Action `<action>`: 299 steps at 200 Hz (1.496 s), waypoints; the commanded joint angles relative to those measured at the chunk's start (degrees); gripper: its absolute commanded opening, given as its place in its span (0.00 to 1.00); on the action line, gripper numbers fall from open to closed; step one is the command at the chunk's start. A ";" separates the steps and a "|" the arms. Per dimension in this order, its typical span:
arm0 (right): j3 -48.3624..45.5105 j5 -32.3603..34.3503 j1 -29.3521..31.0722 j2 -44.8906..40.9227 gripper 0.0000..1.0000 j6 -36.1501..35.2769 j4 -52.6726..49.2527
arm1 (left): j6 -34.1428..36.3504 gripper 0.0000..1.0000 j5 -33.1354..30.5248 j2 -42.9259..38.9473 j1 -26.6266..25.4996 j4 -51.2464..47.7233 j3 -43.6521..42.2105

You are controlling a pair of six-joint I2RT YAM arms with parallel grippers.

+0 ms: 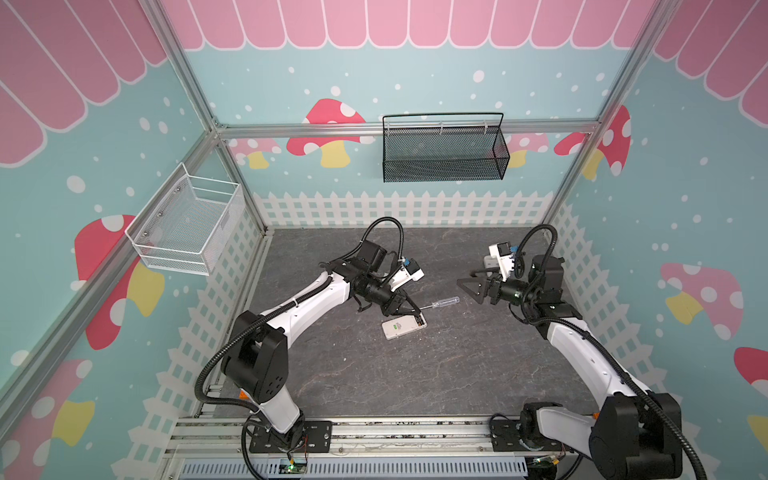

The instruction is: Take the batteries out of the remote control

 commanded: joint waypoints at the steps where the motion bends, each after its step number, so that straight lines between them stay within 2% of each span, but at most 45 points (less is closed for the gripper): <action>1: -0.70 -5.53 1.33 0.88 0.95 -3.85 -0.32 | 0.93 0.01 3.68 -1.57 -0.38 1.68 -0.70; 47: -2.25 -10.83 6.88 1.38 0.95 -6.27 0.18 | 0.74 0.01 5.99 -0.02 -2.10 1.87 1.31; 80: -3.75 -10.23 8.46 0.76 0.94 -7.56 0.24 | 1.95 0.02 9.15 0.45 -2.70 1.13 2.11; 101: -3.71 -13.03 9.28 1.08 0.90 -7.11 0.23 | 3.26 0.02 8.97 0.54 -2.66 -0.51 2.63; 137: -4.56 -13.68 10.56 0.85 0.82 -7.49 0.15 | 5.76 0.02 8.11 0.58 -2.35 -1.81 2.94; 153: -5.14 -13.59 10.79 0.09 0.80 -7.62 0.17 | 8.79 0.02 7.40 0.80 -2.20 -3.76 3.94; 175: -5.50 -13.84 11.16 0.29 0.78 -7.56 0.14 | 9.42 0.02 7.70 1.21 -2.18 -3.85 4.29; 212: -5.15 -14.14 11.81 1.45 0.60 -7.63 0.15 | 9.86 0.02 7.01 1.17 -2.30 -4.31 4.79; 237: -3.72 -14.20 11.85 2.26 0.25 -8.57 -0.87 | 9.75 0.04 5.61 1.16 -2.35 -4.75 4.92; 256: -3.99 -11.76 11.79 1.95 0.00 -9.19 -1.11 | 10.60 0.18 4.04 0.61 -2.45 -4.86 4.41; 269: -3.57 -10.17 11.49 1.88 0.00 -10.08 -2.44 | 10.82 0.31 1.31 0.00 -2.12 -5.06 4.26; 283: -3.69 -8.55 10.92 1.14 0.00 -10.72 -3.50 | 10.83 0.40 -2.00 -0.34 -1.21 -6.38 4.97; 299: -5.30 -3.30 10.54 -1.97 0.00 -12.11 -3.82 | 10.47 0.52 -6.22 -1.15 -0.04 -6.65 4.77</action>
